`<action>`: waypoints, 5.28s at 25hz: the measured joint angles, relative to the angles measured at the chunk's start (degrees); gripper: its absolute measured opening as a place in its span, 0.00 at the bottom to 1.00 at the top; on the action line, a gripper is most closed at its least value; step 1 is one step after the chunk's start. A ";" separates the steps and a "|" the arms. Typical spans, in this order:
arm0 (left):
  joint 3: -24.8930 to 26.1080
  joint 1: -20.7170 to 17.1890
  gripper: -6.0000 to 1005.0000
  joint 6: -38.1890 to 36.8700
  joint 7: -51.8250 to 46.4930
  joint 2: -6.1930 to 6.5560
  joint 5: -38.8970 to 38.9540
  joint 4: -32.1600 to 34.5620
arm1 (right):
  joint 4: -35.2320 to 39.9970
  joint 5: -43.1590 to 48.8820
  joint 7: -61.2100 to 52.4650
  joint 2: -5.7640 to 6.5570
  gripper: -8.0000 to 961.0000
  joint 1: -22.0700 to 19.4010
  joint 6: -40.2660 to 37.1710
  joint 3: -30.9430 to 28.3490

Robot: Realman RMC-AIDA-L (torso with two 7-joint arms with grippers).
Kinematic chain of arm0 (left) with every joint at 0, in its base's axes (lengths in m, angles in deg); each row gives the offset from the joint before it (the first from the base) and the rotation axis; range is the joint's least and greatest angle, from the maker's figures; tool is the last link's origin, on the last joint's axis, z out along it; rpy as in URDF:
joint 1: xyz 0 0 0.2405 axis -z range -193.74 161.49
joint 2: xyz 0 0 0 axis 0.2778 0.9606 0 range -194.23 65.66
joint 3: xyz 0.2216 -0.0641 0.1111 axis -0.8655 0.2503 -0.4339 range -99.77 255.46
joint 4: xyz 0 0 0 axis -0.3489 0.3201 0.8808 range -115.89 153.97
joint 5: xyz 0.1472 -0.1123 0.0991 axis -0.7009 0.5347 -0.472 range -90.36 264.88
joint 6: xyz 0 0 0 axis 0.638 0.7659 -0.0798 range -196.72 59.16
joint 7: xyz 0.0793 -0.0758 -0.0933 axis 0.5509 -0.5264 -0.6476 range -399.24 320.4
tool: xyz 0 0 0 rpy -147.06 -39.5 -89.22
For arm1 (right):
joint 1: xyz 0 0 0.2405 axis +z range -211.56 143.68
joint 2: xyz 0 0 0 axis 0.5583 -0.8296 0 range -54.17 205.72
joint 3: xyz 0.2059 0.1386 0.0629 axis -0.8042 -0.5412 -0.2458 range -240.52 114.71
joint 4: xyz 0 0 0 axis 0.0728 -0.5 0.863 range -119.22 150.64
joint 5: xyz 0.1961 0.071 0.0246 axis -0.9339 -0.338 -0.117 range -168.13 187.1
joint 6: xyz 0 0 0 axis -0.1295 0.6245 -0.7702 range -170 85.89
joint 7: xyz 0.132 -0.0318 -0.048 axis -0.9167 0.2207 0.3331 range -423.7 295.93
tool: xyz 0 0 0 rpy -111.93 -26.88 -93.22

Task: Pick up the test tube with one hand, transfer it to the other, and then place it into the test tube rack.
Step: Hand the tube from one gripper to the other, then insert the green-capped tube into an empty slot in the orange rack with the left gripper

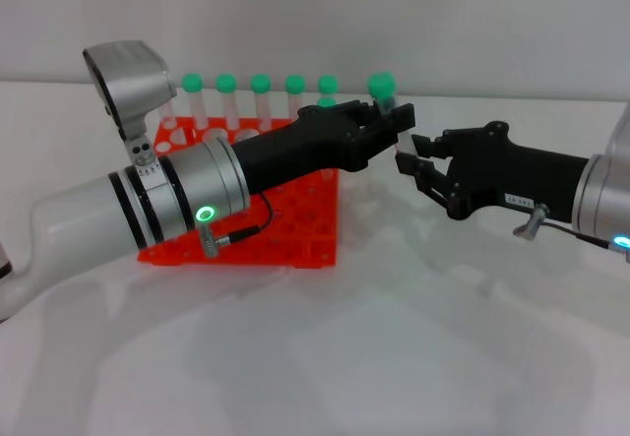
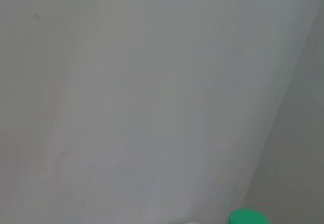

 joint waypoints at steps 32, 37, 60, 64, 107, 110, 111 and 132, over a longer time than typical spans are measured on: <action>-0.09 -0.67 0.22 0.37 0.08 -0.01 1.49 0.08 | -0.77 1.22 -1.24 0.06 0.48 0.09 0.65 -1.38; -0.07 -1.14 0.22 0.44 6.17 0.37 0.98 1.41 | -0.78 0.93 -1.30 0.09 0.71 -1.70 1.55 -4.66; 0.31 -20.90 0.23 12.40 -6.97 0.31 -20.02 37.49 | -5.76 -0.25 -1.70 0.26 0.90 -5.67 11.63 -18.60; 0.05 -23.08 0.23 14.67 -7.51 0.25 -22.34 40.51 | -6.10 -0.25 -1.75 0.26 0.90 -5.41 11.45 -18.60; 15.39 -5.34 0.24 19.07 6.60 1.00 -18.62 12.93 | -10.04 -0.25 -1.30 -0.12 0.90 -1.80 10.44 -18.42; 15.41 -4.13 0.24 19.40 6.79 1.02 -18.67 11.30 | -10.47 -0.26 -1.28 -0.16 0.90 -1.31 10.42 -18.29; 15.42 -3.59 0.24 19.41 7.02 1.02 -18.67 10.62 | -10.59 -0.26 -1.28 -0.16 0.90 -1.22 10.41 -18.30; 14.99 1.83 0.24 22.30 8.52 1.07 -19.43 3.72 | -12.19 -0.55 -1.19 -0.18 0.90 -0.50 10.31 -18.59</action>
